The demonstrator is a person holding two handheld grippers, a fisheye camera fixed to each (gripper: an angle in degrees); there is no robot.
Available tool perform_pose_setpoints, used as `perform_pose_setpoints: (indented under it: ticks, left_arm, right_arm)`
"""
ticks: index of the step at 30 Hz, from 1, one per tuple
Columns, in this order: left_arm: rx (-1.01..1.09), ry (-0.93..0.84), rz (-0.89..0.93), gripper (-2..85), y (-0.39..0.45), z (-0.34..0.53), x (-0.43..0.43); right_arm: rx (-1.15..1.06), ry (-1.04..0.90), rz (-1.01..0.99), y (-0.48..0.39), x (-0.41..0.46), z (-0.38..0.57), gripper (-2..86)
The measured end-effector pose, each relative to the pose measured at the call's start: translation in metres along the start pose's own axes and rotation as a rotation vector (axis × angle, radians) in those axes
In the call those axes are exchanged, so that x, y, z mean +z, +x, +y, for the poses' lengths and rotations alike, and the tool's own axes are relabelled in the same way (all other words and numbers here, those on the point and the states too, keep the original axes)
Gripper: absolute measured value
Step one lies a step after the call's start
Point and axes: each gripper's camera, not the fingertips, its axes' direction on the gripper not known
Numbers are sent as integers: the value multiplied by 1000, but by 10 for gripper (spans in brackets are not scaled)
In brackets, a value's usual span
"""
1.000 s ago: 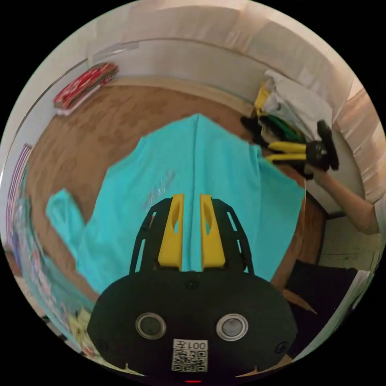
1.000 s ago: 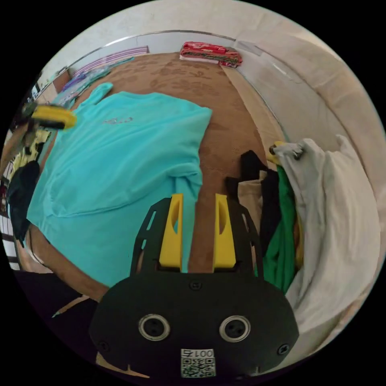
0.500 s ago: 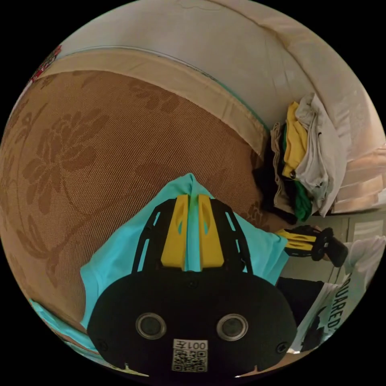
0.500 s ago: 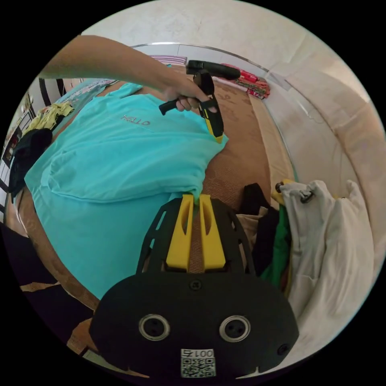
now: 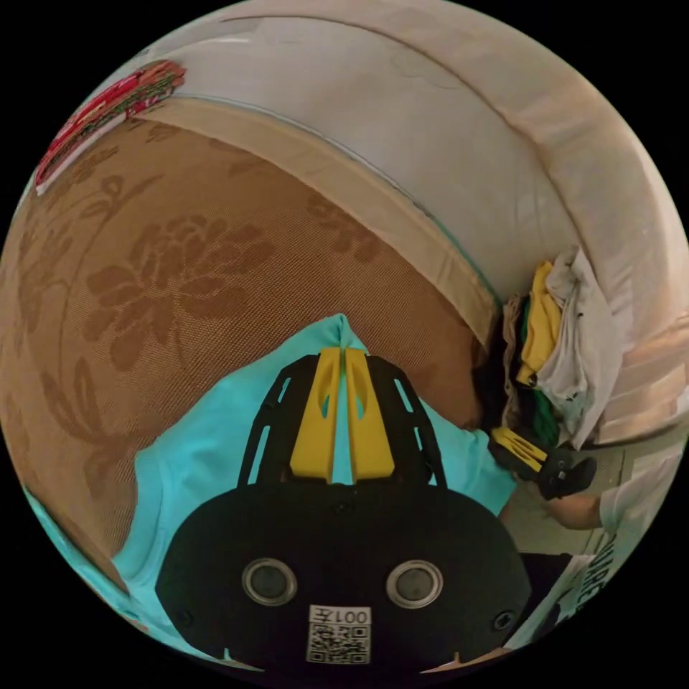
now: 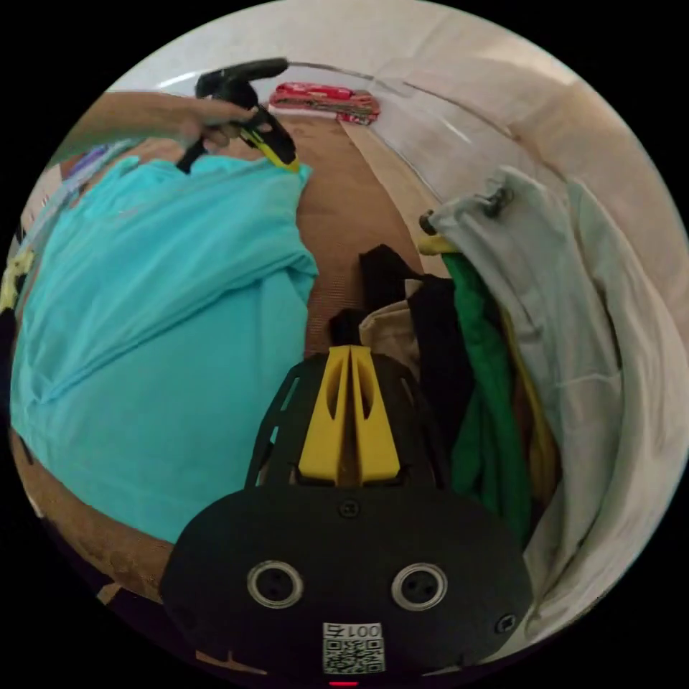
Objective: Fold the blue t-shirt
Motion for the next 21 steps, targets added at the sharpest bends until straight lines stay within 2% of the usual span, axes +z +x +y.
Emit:
perform_pose_setpoints:
  ticks: [1, 3, 8, 13, 17, 21]
  left_arm:
    - [-4, -16, 56, -9, -4, -9, 3]
    - [19, -33, 56, -10, -6, -22, 4]
    - [60, -68, 61, -11, -17, -63, 3]
    - [129, -113, 80, -10, -25, -97, -3]
    - [239, -156, 143, -9, -30, -121, -13]
    - [297, -167, 194, -8, -37, -136, -20]
  right_arm:
    - [25, 4, -39, 5, -3, -2, 6]
    - [10, 14, -194, 15, -9, -13, 13]
    - [-157, 80, -260, 12, -11, -55, 47]
    - [-454, -68, -204, -10, 16, -98, 71]
    - [-708, -184, -315, -11, 16, -133, 84]
    - [-863, -302, -342, -19, 32, -172, 81]
